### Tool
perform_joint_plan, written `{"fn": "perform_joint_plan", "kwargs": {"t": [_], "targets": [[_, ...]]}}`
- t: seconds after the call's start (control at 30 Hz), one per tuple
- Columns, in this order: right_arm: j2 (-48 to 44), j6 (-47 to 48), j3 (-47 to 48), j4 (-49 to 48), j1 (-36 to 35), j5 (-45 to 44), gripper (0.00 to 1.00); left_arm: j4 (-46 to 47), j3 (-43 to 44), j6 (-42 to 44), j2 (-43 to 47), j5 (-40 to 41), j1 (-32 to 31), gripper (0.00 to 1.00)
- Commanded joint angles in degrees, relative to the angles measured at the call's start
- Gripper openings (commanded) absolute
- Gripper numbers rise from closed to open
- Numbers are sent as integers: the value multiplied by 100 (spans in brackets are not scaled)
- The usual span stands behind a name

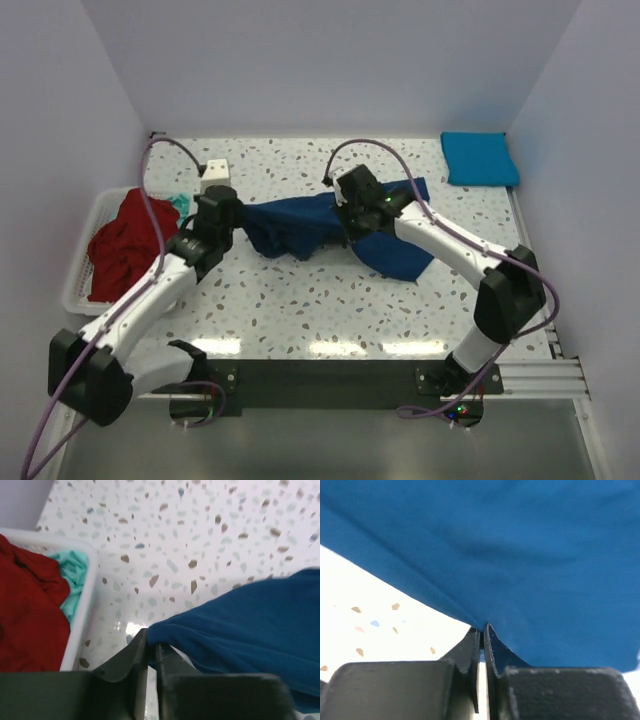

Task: Fold and stack the t-shirts
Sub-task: Flatten the tshirt out

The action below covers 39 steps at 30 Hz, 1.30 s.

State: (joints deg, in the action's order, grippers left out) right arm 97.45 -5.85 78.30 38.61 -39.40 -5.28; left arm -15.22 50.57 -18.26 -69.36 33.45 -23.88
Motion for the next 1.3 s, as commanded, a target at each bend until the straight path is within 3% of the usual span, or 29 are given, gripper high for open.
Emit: {"fn": "perform_joint_plan", "kwargs": {"t": [0.0, 0.03, 0.07, 0.1, 0.13, 0.33, 0.5, 0.63, 0.73, 0.97, 1.27], "targets": [[-604, 391, 422, 1042, 143, -254, 5, 238, -292, 701, 930, 1138, 59, 19], [-613, 400, 440, 1095, 152, -228, 9, 439, -589, 710, 1055, 894, 59, 26], [-613, 357, 440, 1087, 143, -158, 22, 441, -687, 606, 1152, 804, 59, 34], [-604, 330, 414, 1035, 143, -114, 30, 337, -758, 465, 1258, 708, 59, 49], [-587, 243, 396, 982, 143, -70, 41, 258, -837, 212, 1285, 585, 59, 53], [-595, 14, 432, 859, 143, 501, 51, -718, -741, -852, 1258, 58, 50, 77], [-648, -127, 186, 692, 143, 773, 51, -973, -1066, -1574, 1355, -997, 59, 74], [-736, -329, -209, 411, 152, 1150, 49, -614, -1740, -1952, 1434, -2313, 33, 73], [-797, -469, -429, 147, 143, 1266, 49, -429, -2050, -2259, 1321, -2772, -73, 73], [-1175, -926, -1194, -345, 152, 434, 49, -201, -2516, -3200, 1197, -2563, -328, 73], [-1878, -1401, -2046, -591, 661, 27, 50, 1073, -3351, -4475, 1119, -2142, -732, 64]]}}
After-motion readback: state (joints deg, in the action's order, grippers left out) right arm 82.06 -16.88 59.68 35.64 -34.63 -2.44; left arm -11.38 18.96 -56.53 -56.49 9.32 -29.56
